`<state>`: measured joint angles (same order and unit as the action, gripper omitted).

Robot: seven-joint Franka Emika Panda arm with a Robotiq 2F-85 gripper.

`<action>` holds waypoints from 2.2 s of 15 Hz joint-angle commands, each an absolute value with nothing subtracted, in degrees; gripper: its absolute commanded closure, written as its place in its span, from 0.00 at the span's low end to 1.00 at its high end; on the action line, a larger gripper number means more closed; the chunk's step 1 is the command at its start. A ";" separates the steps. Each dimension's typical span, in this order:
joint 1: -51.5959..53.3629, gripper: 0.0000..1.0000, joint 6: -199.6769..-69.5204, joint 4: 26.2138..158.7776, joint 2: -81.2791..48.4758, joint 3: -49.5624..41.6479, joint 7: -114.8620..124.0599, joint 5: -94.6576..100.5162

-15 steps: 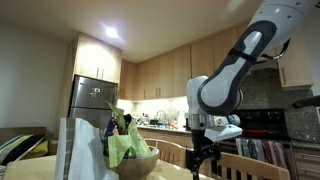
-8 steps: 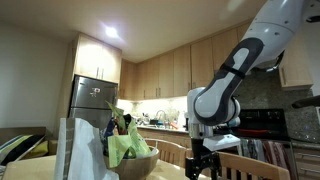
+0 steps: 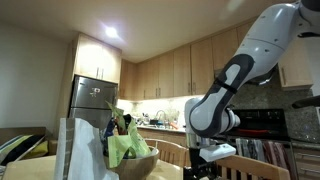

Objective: Move the green towel to the right then fold the green towel

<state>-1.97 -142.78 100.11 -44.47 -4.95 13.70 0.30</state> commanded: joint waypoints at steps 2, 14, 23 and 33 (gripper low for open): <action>-2.17 0.34 -140.92 96.08 -46.83 -4.94 12.57 -0.80; -4.19 1.00 -141.77 92.02 -47.90 -7.49 14.56 -1.80; -8.47 0.99 -141.56 88.86 -52.03 -9.40 16.68 -4.94; -9.79 0.99 -142.86 86.12 -53.89 -13.84 21.76 -4.76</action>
